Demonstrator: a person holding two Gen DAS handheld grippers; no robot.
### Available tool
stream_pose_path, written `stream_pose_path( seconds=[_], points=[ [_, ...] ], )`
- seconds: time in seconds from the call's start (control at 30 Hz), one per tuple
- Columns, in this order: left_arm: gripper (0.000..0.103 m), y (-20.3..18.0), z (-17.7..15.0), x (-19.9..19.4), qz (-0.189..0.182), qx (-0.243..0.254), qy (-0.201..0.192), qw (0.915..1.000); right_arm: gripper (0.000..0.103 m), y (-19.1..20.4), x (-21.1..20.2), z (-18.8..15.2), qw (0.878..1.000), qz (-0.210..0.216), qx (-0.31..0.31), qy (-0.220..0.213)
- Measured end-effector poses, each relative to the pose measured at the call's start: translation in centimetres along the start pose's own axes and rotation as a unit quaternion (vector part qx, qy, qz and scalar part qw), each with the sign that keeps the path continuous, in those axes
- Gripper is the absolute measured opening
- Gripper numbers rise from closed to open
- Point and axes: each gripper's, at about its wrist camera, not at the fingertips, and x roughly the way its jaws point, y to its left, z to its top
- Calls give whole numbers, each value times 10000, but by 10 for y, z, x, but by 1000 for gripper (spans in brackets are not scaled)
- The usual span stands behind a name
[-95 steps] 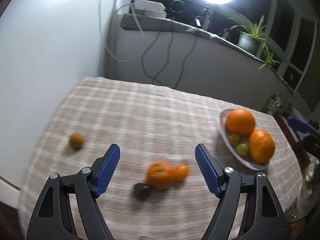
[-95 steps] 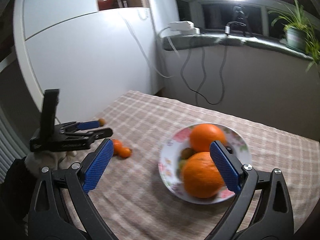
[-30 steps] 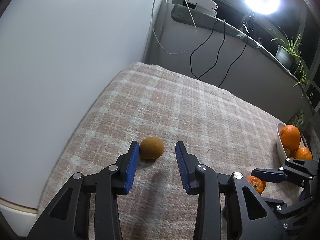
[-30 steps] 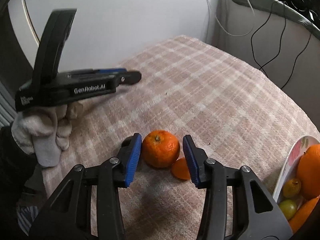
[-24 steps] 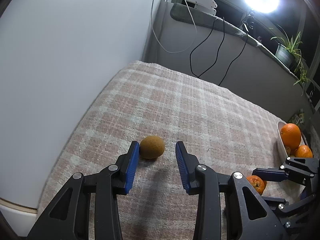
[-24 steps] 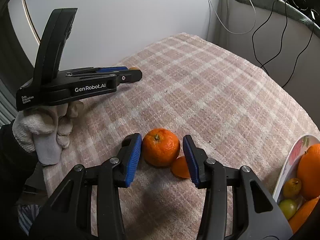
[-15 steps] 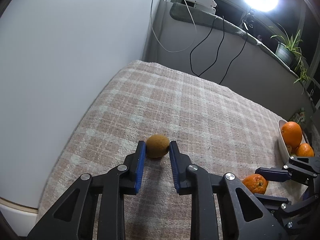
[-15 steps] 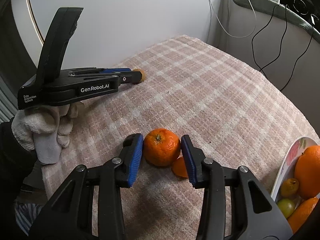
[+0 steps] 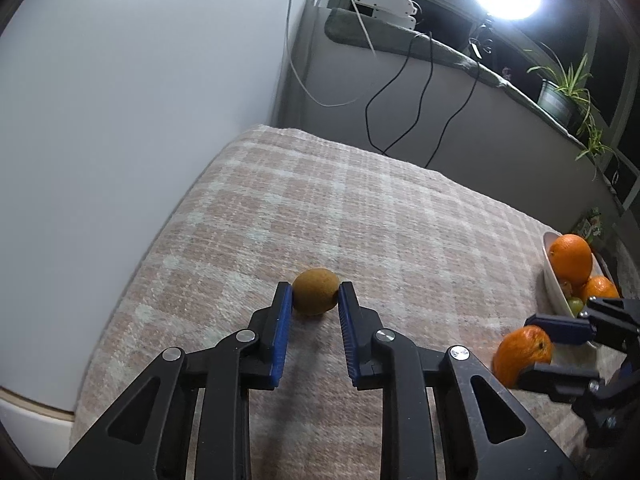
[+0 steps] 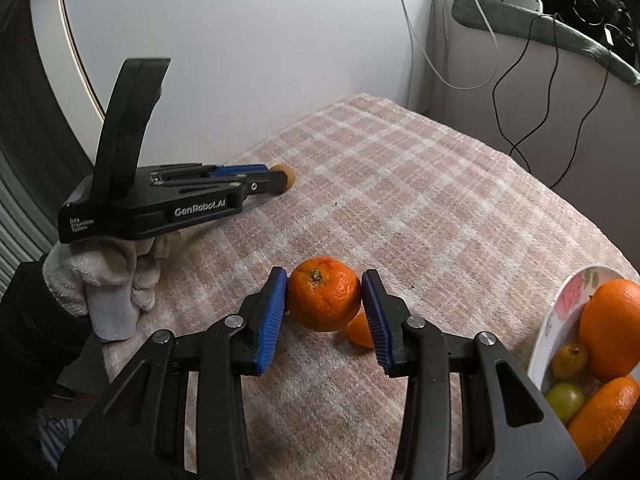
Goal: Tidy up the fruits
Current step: 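Carry the kiwi with the left gripper into the plate while the right gripper carries the tangerine there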
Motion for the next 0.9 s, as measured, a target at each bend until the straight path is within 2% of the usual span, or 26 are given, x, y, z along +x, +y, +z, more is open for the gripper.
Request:
stream_pose_path(
  seconds=[0.43, 0.9],
  points=[
    [22, -34, 0, -26, -553, 35, -183, 9983, 41, -24, -68, -27, 9983, -217, 296, -444],
    [22, -106, -5, -37, -1265, 393, -226, 9909, 41, -96, -138, -57, 9885, -777, 987, -845]
  ],
)
